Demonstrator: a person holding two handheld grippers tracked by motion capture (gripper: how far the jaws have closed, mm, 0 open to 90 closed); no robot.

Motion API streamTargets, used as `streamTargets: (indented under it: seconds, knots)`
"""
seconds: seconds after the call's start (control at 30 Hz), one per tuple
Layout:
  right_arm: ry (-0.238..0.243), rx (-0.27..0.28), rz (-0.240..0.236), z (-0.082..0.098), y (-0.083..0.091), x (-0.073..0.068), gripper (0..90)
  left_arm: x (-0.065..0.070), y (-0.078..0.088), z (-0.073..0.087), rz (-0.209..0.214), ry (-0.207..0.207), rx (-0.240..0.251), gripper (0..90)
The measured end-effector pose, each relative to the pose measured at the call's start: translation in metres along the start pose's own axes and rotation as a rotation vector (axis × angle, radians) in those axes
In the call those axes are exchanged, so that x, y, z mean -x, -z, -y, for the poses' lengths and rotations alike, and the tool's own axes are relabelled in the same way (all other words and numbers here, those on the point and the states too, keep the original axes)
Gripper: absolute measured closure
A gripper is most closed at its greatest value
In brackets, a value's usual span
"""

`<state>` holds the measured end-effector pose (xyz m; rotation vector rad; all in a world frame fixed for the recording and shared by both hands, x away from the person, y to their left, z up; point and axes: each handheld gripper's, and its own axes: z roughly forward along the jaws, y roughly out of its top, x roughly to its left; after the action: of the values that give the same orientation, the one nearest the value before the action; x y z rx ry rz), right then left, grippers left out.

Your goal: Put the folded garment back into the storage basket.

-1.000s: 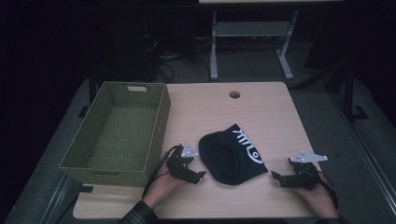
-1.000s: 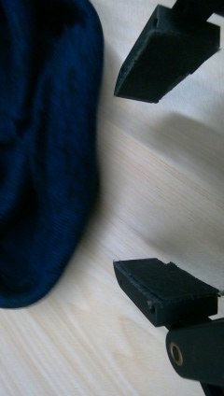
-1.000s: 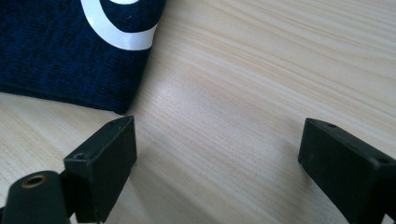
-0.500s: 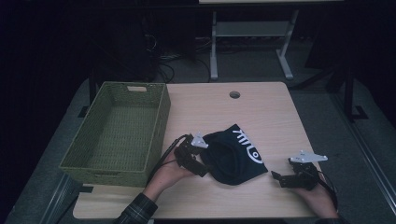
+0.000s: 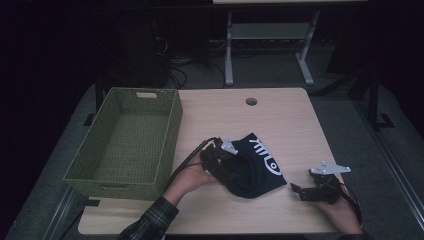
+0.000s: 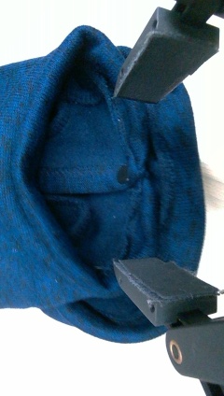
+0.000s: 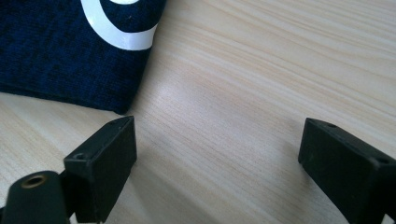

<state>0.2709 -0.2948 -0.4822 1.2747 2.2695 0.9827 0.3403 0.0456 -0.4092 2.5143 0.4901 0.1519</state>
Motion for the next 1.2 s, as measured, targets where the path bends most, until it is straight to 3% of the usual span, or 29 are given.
streamTargets:
  seconds: [0.13,0.3,0.67,0.9,1.2]
  knots:
    - [0.000,0.000,0.000,0.000,0.000,0.000,11.0,0.001,-0.008,-0.007,0.011,-0.019,-0.029,13.7]
    - [0.000,0.000,0.000,0.000,0.000,0.000,11.0,-0.001,-0.018,-0.010,0.024,-0.008,-0.049,13.7]
    - [0.001,0.000,0.000,0.000,0.000,0.000,11.0,-0.002,-0.042,0.000,0.047,-0.003,-0.145,13.5]
    - [0.001,0.000,0.000,0.000,0.000,0.000,11.0,-0.002,-0.044,0.004,0.054,0.000,-0.139,14.0]
    - [0.001,0.000,0.000,0.000,0.000,0.000,11.0,-0.003,-0.039,0.006,0.041,-0.014,-0.142,33.3]
